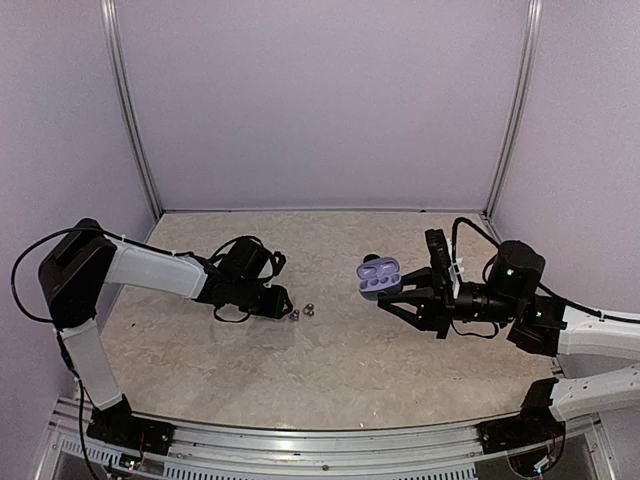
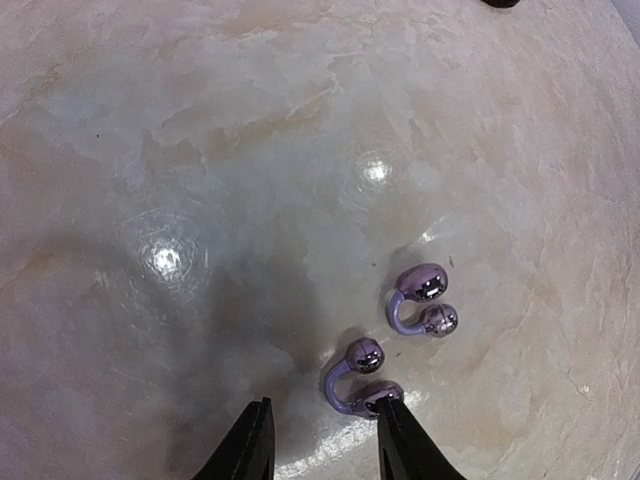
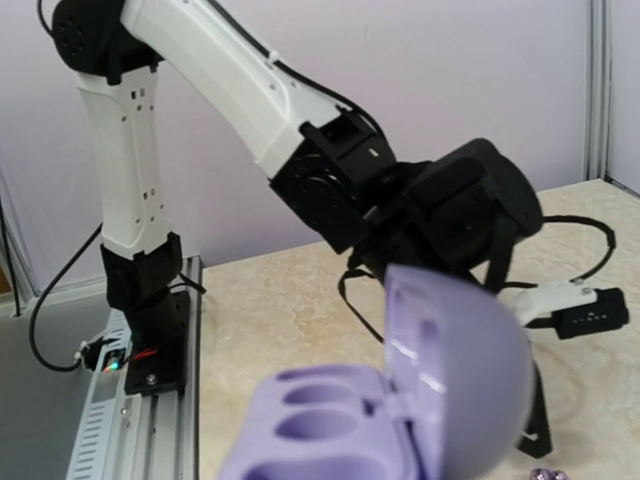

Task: Insert the wireless bluetooth earbuds into the charging case
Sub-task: Move the right earbud to the center of the board.

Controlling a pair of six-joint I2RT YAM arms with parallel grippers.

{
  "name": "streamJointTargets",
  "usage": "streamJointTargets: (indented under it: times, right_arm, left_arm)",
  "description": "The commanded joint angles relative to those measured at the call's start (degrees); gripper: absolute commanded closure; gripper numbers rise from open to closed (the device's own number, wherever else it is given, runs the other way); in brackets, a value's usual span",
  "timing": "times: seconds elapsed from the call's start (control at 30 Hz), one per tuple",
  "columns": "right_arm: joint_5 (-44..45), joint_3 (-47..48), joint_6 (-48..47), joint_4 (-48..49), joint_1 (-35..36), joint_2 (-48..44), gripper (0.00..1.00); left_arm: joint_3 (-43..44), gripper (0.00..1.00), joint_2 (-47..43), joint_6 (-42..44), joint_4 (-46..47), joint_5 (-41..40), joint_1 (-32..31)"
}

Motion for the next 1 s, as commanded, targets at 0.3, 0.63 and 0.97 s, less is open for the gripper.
streamJointTargets:
  times: [0.3,0.63,0.97]
  right_arm:
    - [0.54,-0.11,-0.89,-0.84,-0.63,-1.94,0.98]
    - [0.86,-0.02,-1.41,-2.01,-0.66,-2.64,0.98]
    - [1.14,0.15,-1.82,-2.57,-0.67,-2.86,0.98]
  left_arm:
    - [5.09,0.64,6.50,-1.00,-0.37,-0.45,-0.71]
    - [6.89,0.67,9.21,-0.41,-2.85,-1.06,-3.18]
    - [6.40,0.71,8.66,-0.89,-2.83,1.37,-4.37]
